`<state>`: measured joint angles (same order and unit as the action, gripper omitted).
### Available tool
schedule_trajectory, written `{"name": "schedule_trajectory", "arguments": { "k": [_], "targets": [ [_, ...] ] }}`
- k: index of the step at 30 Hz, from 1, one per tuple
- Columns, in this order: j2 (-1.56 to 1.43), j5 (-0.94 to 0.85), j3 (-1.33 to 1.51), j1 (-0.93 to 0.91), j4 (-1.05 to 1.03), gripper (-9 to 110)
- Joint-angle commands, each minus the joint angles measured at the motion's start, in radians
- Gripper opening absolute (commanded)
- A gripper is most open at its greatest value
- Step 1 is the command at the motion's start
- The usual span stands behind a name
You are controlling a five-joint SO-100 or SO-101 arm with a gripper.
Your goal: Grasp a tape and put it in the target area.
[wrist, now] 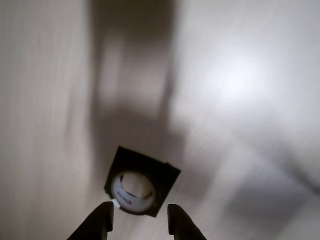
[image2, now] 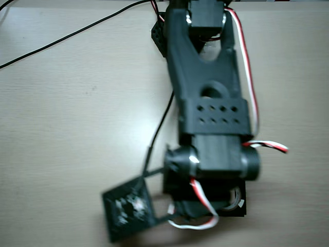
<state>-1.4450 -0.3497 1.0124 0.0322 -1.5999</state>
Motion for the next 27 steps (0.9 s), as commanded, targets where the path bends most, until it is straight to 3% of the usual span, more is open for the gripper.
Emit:
{"name": "schedule_trajectory", "arguments": {
  "k": [1, 27],
  "targets": [
    [-0.084, -0.023, -0.029, -0.052, -0.034, 11],
    [-0.219, -0.095, 0.146, -0.196, 0.003, 11]
  ]
}}
